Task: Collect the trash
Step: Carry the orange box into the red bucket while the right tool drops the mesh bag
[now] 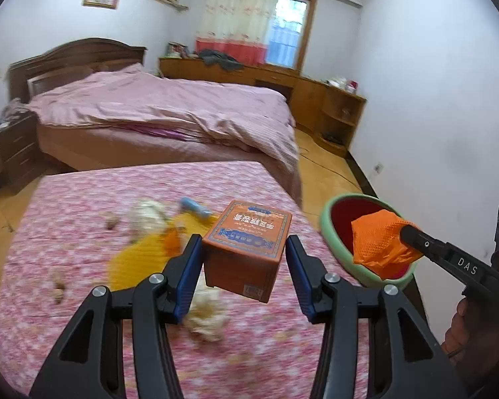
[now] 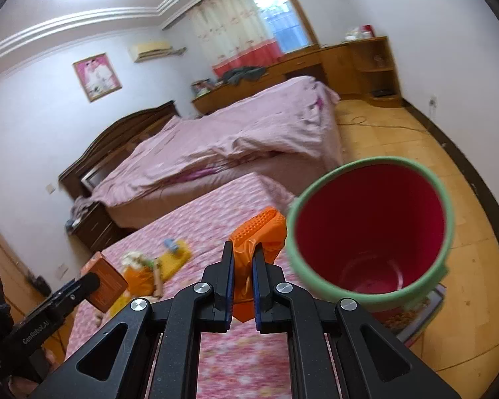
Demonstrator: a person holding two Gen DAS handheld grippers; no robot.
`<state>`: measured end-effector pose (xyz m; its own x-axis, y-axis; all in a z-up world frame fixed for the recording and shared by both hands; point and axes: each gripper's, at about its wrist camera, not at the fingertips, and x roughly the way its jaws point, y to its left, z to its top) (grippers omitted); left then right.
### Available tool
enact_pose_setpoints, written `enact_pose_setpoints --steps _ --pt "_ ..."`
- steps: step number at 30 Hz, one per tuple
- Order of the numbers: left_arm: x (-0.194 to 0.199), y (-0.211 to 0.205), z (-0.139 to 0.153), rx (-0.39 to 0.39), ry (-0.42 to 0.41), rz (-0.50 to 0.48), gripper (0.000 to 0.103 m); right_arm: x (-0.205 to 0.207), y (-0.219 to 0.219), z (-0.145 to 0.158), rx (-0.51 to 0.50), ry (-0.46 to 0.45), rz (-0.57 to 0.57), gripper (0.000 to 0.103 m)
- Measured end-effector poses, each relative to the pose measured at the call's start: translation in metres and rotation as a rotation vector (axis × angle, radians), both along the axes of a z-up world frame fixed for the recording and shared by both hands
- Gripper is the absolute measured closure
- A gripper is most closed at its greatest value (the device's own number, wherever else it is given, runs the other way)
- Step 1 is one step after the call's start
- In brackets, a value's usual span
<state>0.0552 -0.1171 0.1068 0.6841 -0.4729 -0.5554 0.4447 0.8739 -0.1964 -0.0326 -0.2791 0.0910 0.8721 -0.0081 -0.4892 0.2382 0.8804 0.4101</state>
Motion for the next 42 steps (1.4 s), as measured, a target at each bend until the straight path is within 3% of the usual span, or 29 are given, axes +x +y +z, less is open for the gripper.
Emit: enact_pose_setpoints --steps 9,24,38,42 --pt "0.012 -0.076 -0.011 0.027 0.043 -0.117 0.052 -0.017 -0.049 -0.014 0.027 0.008 -0.109 0.094" --pt "0.031 -0.18 -0.044 0.079 0.095 -0.27 0.052 -0.017 -0.115 -0.048 0.038 0.097 -0.252 0.091" --pt "0.03 -0.22 -0.067 0.114 0.105 -0.358 0.052 -0.031 -0.135 -0.053 0.079 0.056 -0.29 0.083" --pt "0.03 -0.221 -0.068 0.123 0.097 -0.349 0.045 -0.033 -0.136 -0.051 0.08 0.05 -0.294 0.082"
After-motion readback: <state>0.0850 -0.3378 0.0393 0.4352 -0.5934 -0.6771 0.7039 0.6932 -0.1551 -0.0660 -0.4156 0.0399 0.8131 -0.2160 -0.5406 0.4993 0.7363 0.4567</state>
